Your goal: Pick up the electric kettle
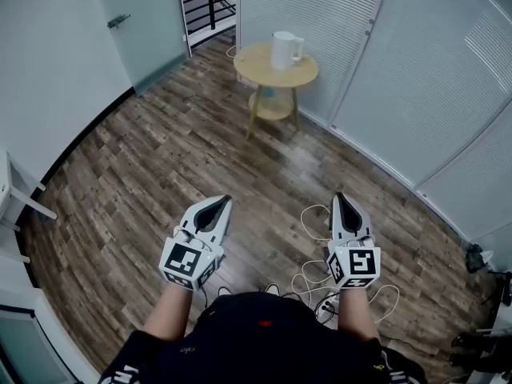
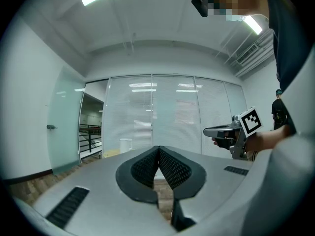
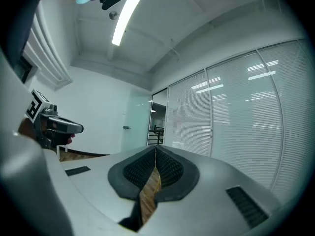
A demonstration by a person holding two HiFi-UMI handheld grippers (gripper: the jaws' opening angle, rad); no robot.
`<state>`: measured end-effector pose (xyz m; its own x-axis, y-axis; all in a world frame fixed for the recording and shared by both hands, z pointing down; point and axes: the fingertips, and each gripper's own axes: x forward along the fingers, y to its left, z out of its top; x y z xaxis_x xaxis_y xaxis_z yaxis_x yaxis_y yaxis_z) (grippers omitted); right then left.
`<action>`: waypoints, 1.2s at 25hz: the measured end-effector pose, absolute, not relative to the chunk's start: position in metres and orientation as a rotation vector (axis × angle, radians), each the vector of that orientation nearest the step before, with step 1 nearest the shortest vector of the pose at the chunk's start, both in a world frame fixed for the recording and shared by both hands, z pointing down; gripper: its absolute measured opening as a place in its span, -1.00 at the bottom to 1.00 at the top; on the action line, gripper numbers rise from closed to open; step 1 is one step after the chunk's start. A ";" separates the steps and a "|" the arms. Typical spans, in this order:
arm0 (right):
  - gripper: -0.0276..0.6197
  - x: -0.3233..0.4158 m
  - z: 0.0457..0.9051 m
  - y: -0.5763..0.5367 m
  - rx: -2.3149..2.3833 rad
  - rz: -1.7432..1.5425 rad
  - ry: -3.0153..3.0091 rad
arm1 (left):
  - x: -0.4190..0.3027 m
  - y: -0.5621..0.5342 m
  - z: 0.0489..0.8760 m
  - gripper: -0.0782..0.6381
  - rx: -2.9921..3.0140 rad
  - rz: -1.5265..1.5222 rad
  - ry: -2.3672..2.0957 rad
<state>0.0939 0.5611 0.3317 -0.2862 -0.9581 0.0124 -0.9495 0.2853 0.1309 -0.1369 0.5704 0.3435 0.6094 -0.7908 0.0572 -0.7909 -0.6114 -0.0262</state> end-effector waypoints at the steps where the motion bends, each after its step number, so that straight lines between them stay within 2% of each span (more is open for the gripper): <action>1: -0.83 0.098 0.334 0.560 1.815 -0.144 -2.447 | -0.133 0.569 0.343 -0.72 2.816 0.099 -1.391; 21: -0.83 0.180 0.392 0.506 1.667 0.030 -2.509 | -0.044 0.524 0.362 -0.72 2.785 0.149 -1.455; 30: -0.83 0.171 0.400 0.442 1.666 -0.017 -2.458 | -0.046 0.449 0.374 -0.72 2.807 0.139 -1.381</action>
